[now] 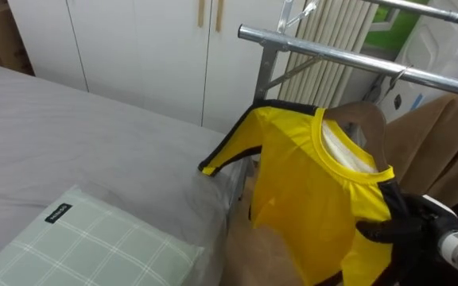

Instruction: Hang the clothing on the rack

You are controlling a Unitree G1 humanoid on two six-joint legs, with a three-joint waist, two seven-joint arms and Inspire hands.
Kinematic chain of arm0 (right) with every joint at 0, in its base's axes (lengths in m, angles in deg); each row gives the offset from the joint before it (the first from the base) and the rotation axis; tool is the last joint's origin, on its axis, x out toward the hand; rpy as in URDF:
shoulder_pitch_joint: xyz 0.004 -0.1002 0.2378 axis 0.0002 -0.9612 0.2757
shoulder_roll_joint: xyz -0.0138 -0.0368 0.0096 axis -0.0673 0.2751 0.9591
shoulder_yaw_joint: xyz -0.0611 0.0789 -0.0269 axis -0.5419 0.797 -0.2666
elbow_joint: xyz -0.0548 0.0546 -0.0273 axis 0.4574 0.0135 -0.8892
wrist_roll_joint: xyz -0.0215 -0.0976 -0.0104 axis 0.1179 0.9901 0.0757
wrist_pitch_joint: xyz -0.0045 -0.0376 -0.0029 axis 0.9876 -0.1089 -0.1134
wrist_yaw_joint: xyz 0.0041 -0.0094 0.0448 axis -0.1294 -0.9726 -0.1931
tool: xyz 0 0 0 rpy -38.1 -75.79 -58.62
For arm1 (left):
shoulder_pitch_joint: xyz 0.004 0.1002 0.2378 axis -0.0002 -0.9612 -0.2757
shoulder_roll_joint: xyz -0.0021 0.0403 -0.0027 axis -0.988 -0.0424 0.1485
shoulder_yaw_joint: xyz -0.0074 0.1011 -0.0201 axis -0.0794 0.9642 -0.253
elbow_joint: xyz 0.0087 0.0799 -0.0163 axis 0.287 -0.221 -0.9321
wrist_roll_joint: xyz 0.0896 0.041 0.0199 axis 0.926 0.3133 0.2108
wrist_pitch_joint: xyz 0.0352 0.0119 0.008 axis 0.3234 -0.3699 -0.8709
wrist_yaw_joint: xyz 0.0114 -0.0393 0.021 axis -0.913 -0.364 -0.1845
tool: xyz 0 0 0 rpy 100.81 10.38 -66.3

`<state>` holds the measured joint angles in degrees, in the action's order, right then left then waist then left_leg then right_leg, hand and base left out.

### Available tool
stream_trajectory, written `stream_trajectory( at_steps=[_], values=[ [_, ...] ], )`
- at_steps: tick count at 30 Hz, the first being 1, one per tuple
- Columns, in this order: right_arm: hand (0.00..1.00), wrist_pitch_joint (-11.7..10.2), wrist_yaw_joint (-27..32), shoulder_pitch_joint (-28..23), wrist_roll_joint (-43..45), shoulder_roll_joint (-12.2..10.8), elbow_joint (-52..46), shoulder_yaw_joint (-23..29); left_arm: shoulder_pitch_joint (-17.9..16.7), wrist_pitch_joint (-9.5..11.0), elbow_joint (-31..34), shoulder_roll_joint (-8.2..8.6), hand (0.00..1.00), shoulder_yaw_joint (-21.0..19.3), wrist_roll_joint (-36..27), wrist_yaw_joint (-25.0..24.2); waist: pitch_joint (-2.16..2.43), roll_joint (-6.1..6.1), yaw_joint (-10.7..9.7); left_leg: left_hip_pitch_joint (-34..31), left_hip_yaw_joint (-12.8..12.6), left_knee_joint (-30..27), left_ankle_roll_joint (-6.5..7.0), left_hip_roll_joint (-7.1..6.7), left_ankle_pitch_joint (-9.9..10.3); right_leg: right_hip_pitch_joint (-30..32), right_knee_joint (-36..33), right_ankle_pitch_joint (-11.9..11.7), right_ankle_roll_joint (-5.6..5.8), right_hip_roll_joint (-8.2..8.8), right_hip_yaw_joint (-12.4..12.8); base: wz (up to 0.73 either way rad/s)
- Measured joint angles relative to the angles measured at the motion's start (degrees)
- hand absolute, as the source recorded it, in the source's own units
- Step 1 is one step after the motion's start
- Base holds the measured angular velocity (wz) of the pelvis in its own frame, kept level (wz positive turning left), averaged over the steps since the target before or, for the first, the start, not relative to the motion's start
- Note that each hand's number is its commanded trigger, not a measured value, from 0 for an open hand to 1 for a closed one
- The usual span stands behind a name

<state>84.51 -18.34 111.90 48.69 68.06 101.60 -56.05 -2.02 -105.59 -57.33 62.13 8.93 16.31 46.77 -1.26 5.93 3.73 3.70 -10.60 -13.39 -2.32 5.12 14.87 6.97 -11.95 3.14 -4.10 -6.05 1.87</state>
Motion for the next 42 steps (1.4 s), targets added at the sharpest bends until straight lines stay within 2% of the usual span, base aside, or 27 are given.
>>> stream_trajectory(
  at_steps=[42],
  values=[
    [0.0, -0.03, 0.97, 0.15, -1.32, 0.01, 0.82, 0.2, 0.0, 0.0, 0.0, 0.0, 0.0, -0.05, 0.01, -0.32, 0.18, -0.24, 0.03, 0.06, -0.32, -0.11, 0.0, 0.02, 0.0, 0.1, 0.07, -0.44, -0.1, -0.16, 0.4, 0.0]
  ],
)
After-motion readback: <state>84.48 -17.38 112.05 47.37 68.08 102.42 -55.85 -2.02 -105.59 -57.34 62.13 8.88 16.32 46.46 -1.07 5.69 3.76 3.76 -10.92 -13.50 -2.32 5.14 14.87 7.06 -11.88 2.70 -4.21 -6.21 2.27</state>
